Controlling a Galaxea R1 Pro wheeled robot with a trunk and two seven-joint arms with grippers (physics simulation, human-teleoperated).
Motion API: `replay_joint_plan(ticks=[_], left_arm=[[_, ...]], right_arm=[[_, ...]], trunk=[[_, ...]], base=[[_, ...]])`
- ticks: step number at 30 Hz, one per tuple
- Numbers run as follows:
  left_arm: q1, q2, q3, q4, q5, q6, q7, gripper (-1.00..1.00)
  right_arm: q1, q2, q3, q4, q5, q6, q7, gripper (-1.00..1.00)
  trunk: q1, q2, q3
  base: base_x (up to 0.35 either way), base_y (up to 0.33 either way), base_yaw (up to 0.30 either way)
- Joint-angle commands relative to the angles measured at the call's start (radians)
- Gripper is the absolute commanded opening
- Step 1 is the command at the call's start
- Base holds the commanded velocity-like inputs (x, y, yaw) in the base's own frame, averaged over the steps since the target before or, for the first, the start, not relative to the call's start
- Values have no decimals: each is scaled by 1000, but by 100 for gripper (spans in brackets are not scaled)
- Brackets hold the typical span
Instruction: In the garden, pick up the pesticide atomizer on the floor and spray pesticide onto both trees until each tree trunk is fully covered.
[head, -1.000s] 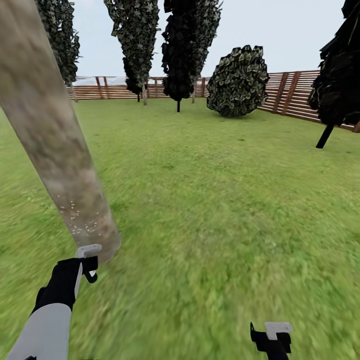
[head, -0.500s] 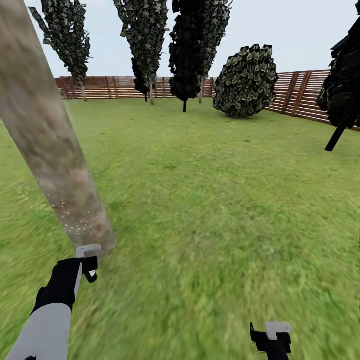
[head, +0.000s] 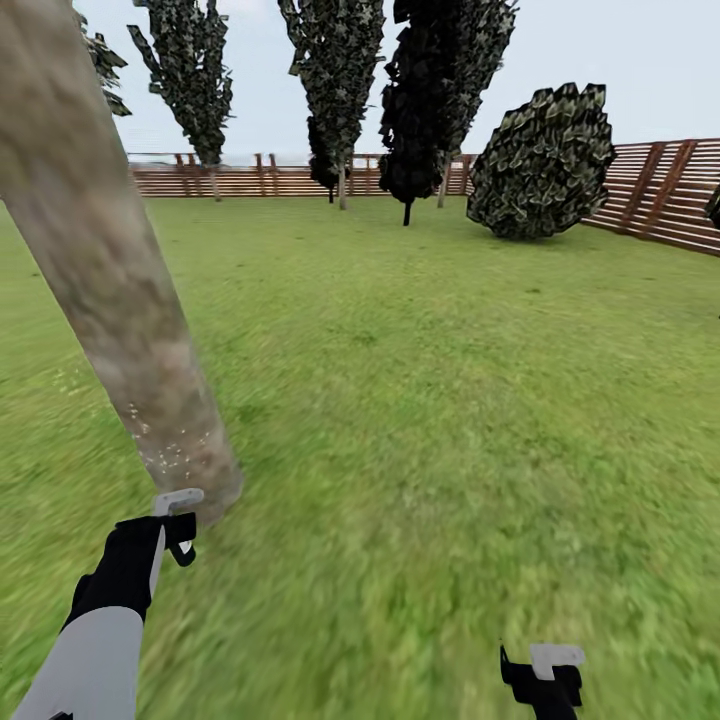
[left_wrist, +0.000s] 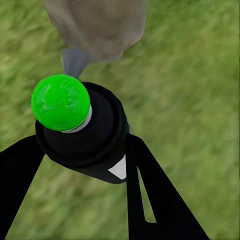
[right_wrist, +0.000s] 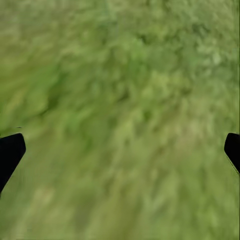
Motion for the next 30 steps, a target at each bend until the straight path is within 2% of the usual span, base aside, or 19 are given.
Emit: replay_joint_plan(ticks=[1,9,15,19,28,30], left_arm=[[-1,-1,3,-1,-11,3,-9,-100],[-1,-1,3,-2,-11,3,-8,-100],[-1,1,4,-12,-11,3,-8,-100],[-1,1,6,-15,-11,3,-9,-100],[-18,17,2,-19,-14,18,-19,-100],[-50,14,1,-18,-18,26,-18,-100]], right_arm=[[-1,-1,-5,2,11,-3,-6,100],[-1,-1,-5,2,11,-3,-5,100],[-1,-2,-5,0,11,-3,-6,100],[-1,-3,-5,0,11,-3,-6,100],[-1,-1,-5,0,11,-3,-6,100],[-1,-1,-5,0,11,-3,-6,100]], trunk=[[0,0,-1],[0,0,-1],[0,0,-1],[0,0,-1],[0,0,-1],[0,0,-1]], base=[[241,-191,243],[114,-241,82],[-7,-273,1],[-193,-212,17],[-95,-53,244],[-2,-1,276]])
